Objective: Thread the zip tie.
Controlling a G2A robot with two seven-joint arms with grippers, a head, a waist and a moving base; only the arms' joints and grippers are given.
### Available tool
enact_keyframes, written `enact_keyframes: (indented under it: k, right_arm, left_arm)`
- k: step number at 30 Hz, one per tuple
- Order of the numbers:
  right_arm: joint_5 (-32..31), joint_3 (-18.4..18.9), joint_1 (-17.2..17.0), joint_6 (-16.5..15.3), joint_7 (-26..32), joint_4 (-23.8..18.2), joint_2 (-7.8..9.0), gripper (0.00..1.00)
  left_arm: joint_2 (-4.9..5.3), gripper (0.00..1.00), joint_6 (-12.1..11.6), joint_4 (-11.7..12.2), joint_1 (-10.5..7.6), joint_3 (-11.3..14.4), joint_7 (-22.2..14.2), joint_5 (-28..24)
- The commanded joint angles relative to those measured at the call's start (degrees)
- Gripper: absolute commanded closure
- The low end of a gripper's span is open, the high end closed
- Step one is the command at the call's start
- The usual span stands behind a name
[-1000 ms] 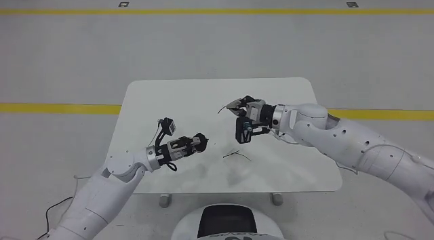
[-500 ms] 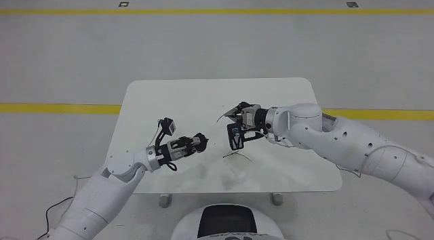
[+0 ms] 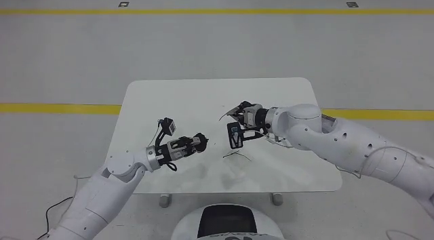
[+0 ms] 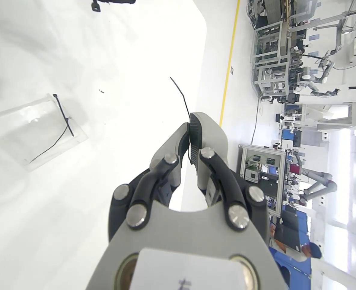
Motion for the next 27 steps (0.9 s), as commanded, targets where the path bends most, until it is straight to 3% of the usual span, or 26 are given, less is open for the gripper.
enact_keyframes:
  k: [1,8,15,19,27]
  right_arm:
    - [0.0,0.0,-0.1,0.1,0.0,0.0,-0.01,1.0]
    - [0.0,0.0,1.2,0.0,4.6,-1.3,0.41,1.0]
    - [0.0,0.0,1.9,0.0,9.6,-5.0,1.53,1.0]
    - [0.0,0.0,2.1,0.0,10.6,-6.4,2.16,1.0]
    - [0.0,0.0,1.7,0.0,12.8,-8.6,3.16,1.0]
  left_arm:
    - [-0.01,1.0,0.1,0.0,0.0,0.1,0.3,0.1]
    - [-0.92,1.0,7.1,1.1,-2.13,2.9,1.4,-4.0]
    - [-1.94,1.0,11.8,3.1,-4.58,5.4,0.2,-9.6]
    - [-2.41,1.0,13.4,4.3,-5.82,6.0,0.8,-12.2]
    - [-3.02,1.0,14.2,6.5,-7.52,6.0,0.3,-16.7]
